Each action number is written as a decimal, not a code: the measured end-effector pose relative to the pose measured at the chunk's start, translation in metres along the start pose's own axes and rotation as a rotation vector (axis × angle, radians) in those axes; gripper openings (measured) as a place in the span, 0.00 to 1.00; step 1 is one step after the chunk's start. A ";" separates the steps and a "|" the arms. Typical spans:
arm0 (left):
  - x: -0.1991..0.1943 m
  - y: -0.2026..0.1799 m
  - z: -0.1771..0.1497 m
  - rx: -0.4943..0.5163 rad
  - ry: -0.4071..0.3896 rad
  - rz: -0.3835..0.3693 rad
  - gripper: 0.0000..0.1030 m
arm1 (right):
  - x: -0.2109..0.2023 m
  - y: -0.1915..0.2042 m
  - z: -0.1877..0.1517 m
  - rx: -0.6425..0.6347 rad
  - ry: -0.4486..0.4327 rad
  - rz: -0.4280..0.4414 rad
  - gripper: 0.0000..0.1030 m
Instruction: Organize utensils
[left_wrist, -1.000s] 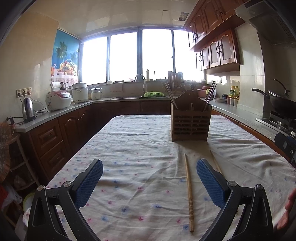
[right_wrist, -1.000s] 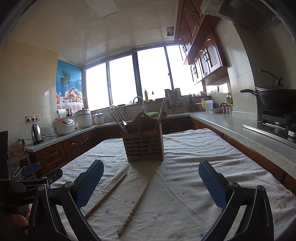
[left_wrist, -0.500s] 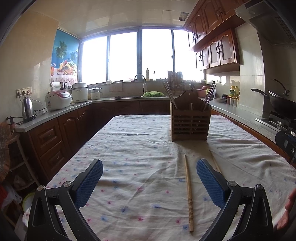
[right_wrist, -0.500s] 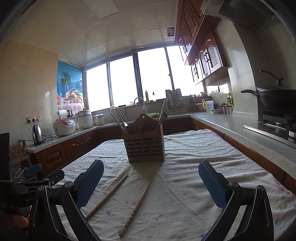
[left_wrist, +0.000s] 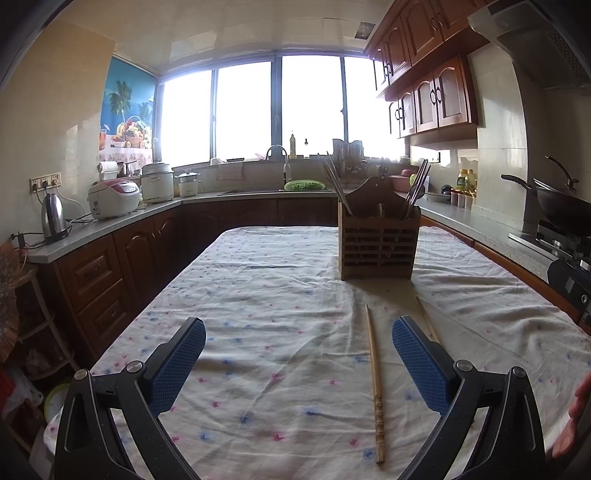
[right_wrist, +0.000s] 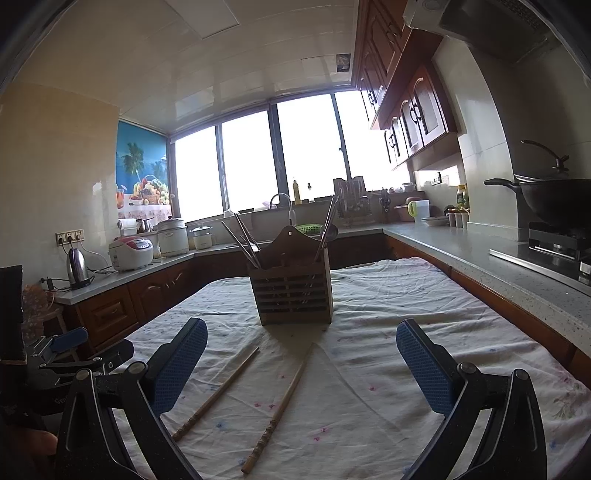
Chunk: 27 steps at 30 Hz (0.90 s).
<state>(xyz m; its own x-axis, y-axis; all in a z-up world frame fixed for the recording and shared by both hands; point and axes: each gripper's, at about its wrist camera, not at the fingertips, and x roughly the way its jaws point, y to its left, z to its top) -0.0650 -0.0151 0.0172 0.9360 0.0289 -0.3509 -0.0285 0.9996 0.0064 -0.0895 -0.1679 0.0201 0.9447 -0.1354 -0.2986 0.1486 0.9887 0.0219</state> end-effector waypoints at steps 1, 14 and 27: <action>0.000 -0.001 0.000 0.000 0.001 0.000 0.99 | 0.000 0.000 0.000 0.000 0.001 0.000 1.00; 0.002 -0.003 0.001 0.002 0.006 -0.001 0.99 | 0.004 0.000 -0.001 0.007 0.004 0.003 1.00; 0.004 -0.005 0.002 0.000 0.016 -0.007 0.99 | 0.007 0.000 -0.002 0.011 0.011 0.004 1.00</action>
<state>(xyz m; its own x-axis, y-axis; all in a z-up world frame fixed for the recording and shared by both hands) -0.0607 -0.0200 0.0173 0.9305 0.0223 -0.3655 -0.0224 0.9997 0.0040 -0.0830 -0.1690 0.0164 0.9420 -0.1309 -0.3091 0.1484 0.9884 0.0338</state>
